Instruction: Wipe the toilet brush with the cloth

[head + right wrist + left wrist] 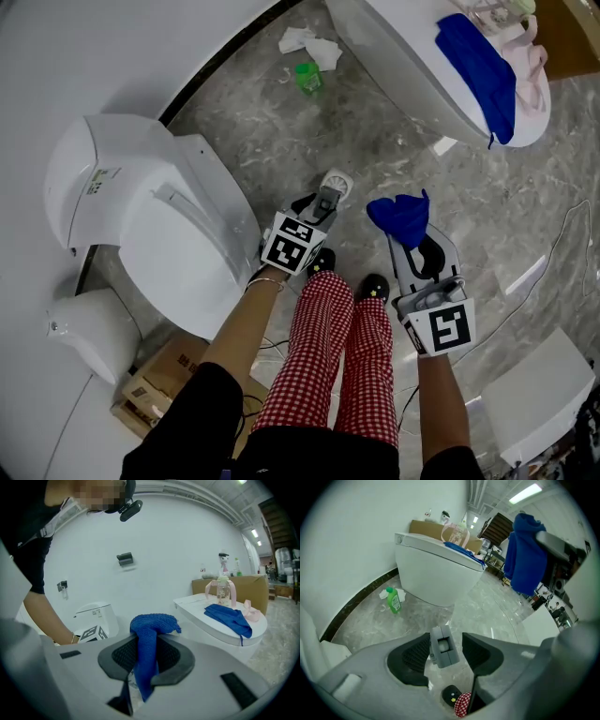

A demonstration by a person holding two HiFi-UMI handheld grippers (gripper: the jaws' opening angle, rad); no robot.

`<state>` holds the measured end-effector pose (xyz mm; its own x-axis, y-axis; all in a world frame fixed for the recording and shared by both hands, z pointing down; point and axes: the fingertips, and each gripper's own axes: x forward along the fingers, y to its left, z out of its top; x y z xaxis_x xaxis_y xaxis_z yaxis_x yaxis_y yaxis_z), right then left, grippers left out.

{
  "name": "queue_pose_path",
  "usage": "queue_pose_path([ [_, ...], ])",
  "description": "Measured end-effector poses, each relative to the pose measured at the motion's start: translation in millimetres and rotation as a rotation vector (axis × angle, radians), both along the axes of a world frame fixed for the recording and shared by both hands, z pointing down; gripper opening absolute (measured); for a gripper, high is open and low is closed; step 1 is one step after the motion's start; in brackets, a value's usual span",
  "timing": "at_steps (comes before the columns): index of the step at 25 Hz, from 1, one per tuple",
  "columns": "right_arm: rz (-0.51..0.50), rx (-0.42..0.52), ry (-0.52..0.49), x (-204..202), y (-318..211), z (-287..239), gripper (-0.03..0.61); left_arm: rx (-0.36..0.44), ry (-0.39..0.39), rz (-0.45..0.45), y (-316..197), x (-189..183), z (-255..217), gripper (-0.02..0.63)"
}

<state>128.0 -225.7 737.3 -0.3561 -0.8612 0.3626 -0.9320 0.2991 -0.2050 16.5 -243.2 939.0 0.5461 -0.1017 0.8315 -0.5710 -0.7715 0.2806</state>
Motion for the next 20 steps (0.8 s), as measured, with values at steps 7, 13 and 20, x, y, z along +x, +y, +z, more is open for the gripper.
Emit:
queue_pose_path([
  [7,0.003,-0.007,-0.020,-4.4,-0.4,1.9,0.077,-0.044,-0.023,-0.052,-2.6,5.9,6.3,0.215],
  [13,0.020,-0.013,-0.026,-0.1,3.5,1.6,0.078,-0.053,-0.122,-0.032,-3.5,4.9,22.7,0.221],
  [20,0.037,-0.029,-0.030,7.6,10.7,4.5,0.077,-0.111,-0.195,-0.065,-1.6,7.6,38.2,0.222],
])
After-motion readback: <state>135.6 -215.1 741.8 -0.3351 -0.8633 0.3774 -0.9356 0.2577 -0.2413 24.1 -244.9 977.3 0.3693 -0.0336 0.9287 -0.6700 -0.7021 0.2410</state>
